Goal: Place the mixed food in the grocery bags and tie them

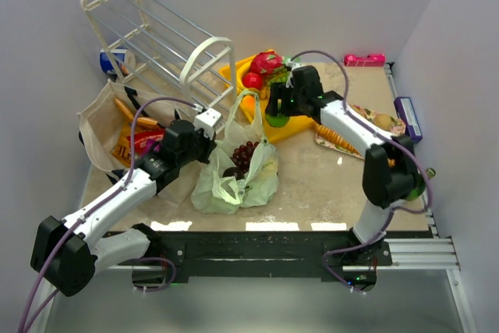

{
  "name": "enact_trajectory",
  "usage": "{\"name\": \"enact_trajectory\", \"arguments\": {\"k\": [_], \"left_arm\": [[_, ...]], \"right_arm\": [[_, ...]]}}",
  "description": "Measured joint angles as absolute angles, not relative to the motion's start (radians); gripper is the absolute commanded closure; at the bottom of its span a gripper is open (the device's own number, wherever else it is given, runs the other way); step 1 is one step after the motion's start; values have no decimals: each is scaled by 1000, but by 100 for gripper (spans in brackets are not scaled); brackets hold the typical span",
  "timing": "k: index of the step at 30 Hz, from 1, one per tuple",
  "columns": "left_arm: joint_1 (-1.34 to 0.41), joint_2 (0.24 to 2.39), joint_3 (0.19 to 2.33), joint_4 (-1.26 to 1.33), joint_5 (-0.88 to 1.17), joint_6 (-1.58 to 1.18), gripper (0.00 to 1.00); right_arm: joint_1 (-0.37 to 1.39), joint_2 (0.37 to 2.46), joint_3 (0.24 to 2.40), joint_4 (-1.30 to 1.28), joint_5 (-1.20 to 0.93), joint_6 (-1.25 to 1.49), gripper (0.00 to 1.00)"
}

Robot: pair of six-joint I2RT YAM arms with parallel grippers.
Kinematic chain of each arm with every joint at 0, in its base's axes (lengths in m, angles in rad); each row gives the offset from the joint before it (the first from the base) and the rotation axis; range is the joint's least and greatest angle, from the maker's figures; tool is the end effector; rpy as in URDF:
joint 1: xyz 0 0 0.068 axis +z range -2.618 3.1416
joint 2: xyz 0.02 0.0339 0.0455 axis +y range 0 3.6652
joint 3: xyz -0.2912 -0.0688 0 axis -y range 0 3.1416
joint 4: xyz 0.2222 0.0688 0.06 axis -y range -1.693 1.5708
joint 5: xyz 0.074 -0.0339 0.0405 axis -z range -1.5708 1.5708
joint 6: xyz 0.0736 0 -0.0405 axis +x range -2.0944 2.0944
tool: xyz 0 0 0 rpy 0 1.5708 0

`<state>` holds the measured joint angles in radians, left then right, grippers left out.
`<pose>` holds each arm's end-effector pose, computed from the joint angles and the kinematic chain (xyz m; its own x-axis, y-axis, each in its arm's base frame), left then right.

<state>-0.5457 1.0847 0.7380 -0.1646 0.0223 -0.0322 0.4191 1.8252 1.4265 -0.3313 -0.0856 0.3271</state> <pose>0.2060 -0.1270 0.2797 -0.4353 0.2266 -0.8713 0.5218 0.8522 -0.0390 0.3913 0.1812 0.2661 -0.7258 0.0271 -0.6873 -0.2433 0.9245 0.2934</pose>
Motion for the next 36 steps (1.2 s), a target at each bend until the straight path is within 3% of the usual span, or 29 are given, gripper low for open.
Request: {"name": "enact_trajectory", "arguments": {"k": [4, 8, 15, 20, 24, 28, 32, 36], "left_arm": [[-546, 1085, 738, -164, 22, -32, 100], [-546, 1085, 738, -164, 23, -32, 100], [-546, 1085, 738, -164, 24, -33, 100], [-546, 1085, 738, -165, 23, -33, 100], [-546, 1085, 738, -165, 24, -33, 100], [-547, 1084, 738, -166, 23, -33, 100], [-550, 1081, 738, -167, 23, -33, 100], [-551, 1081, 738, -166, 23, -33, 100]], "right_arm": [[441, 1597, 1385, -320, -80, 323, 73], [556, 1499, 1385, -286, -105, 321, 74], [782, 1627, 1334, -274, -205, 325, 77], [844, 1685, 1247, -287, -249, 351, 73], [900, 1687, 1211, -260, -288, 385, 59], [946, 1694, 1195, -201, -310, 432, 24], [948, 1693, 1185, -186, -309, 445, 4], [949, 1671, 1185, -226, -265, 428, 1]]}}
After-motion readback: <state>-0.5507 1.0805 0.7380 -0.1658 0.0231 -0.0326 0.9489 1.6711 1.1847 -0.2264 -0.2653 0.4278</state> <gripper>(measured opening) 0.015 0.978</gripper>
